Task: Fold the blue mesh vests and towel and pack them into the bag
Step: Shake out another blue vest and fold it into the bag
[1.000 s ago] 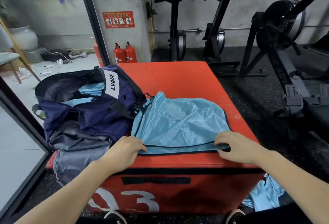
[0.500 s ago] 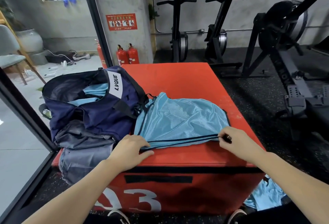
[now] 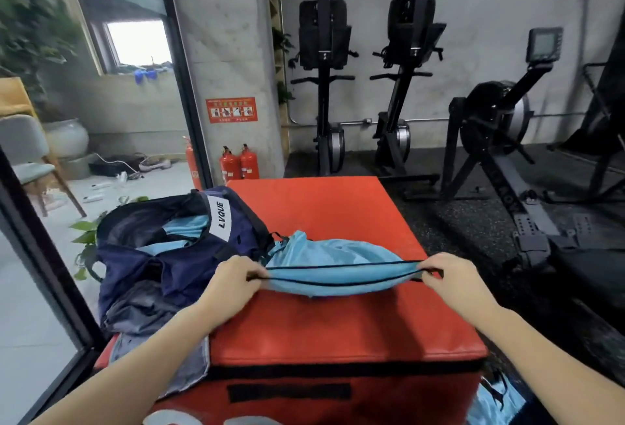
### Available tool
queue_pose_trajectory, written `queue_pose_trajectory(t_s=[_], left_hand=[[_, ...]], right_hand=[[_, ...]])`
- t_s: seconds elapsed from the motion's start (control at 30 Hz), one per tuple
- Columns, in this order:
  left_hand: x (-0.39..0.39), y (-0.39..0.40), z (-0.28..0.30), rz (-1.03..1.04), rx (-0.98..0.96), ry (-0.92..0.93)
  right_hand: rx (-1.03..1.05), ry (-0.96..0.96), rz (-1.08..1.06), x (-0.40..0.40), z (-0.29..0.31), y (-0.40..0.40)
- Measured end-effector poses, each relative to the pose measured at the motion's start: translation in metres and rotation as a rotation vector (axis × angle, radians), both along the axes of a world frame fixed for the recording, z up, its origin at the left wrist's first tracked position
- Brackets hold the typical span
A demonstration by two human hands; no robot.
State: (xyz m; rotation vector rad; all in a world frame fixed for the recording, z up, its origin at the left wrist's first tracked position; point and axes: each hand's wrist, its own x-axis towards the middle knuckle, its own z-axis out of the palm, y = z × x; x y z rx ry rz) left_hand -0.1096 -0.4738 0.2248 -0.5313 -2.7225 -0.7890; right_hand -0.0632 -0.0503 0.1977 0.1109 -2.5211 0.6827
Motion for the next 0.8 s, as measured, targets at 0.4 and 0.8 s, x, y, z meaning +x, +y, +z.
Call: queue_pose_trajectory(t_s=[0.4, 0.8], left_hand=[[0.014, 0.007, 0.322, -0.043, 0.422, 0.312], [0.099, -0.003, 0.436, -0.276, 0.336, 0.091]], right_hand=[[-0.672, 0.299, -0.039, 0.023, 0.314, -0.006], [-0.593, 0.285, 0.012, 0.069, 0.428, 0.001]])
